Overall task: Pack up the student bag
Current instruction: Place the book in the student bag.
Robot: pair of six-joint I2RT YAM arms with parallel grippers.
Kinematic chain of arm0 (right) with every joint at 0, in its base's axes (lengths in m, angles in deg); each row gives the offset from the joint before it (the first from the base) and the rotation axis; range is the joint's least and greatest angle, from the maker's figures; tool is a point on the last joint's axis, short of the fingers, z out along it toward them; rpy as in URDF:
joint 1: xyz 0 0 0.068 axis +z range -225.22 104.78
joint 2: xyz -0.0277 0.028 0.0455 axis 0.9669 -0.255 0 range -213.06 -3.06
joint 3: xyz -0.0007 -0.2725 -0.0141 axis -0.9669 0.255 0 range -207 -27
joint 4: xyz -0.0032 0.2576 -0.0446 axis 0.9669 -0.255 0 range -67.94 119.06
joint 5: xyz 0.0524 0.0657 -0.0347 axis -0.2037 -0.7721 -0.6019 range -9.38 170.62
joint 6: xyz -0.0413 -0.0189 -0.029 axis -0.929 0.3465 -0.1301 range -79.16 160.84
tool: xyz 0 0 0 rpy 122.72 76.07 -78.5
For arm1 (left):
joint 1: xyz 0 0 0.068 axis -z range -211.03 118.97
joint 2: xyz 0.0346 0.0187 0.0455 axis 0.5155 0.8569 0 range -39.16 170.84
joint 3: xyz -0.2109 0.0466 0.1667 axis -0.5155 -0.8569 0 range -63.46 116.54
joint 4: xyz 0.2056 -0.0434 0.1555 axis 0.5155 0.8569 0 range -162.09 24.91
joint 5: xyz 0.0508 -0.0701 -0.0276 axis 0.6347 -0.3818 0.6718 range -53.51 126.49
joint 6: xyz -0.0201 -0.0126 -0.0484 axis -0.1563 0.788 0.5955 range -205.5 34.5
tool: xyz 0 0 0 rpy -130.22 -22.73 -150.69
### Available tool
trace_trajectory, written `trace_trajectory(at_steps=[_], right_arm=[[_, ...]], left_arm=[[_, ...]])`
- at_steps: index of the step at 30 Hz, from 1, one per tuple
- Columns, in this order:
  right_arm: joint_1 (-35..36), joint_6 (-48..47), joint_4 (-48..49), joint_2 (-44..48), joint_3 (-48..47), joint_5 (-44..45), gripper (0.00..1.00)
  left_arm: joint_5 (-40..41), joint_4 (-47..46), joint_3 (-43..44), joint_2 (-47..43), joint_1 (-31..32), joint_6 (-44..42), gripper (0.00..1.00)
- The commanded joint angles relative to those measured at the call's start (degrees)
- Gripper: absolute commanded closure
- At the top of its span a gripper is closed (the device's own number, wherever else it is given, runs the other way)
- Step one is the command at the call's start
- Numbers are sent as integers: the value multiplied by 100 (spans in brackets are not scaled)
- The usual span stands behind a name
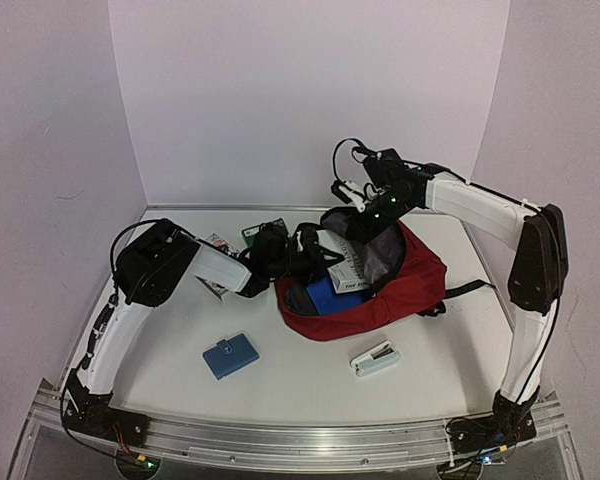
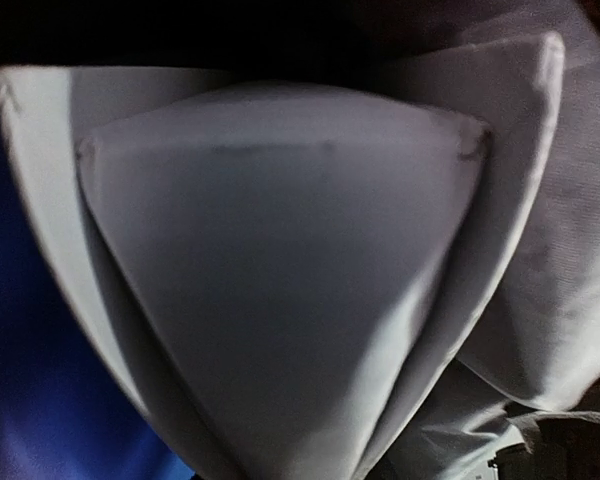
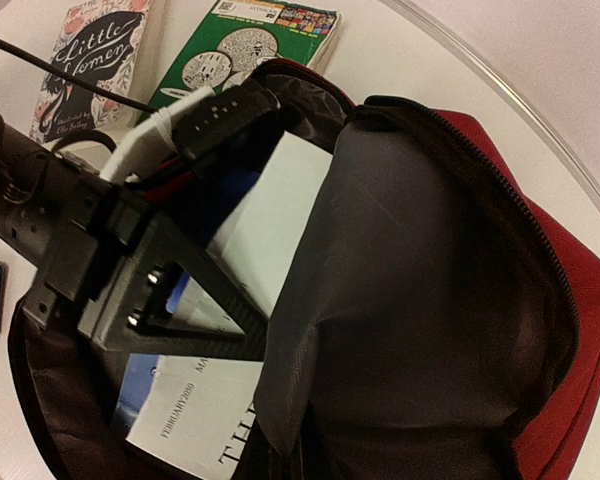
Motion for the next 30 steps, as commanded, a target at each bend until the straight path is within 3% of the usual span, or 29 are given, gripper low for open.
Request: trace_trajectory(at_steps=[1,9,16,22,30], right_arm=[[148,-88,298,16,-363,-398,100],[87,-56,310,46,-378,-366,100],[-48,-45,309,46,-339,-410,100],[-141,-64,308,76,-276,-435,100],[-141,-71,308,45,-200,-567,100]], left_arm=[[633,519,273,57,2,-60,80],[785,1496,720,168,124,-378,75],[1054,1925,157,-414,149,-672,48],[1433,2488,-359,-1048,175,-1018,32],[1484,2798,-313,-1028,275,-1106,30]])
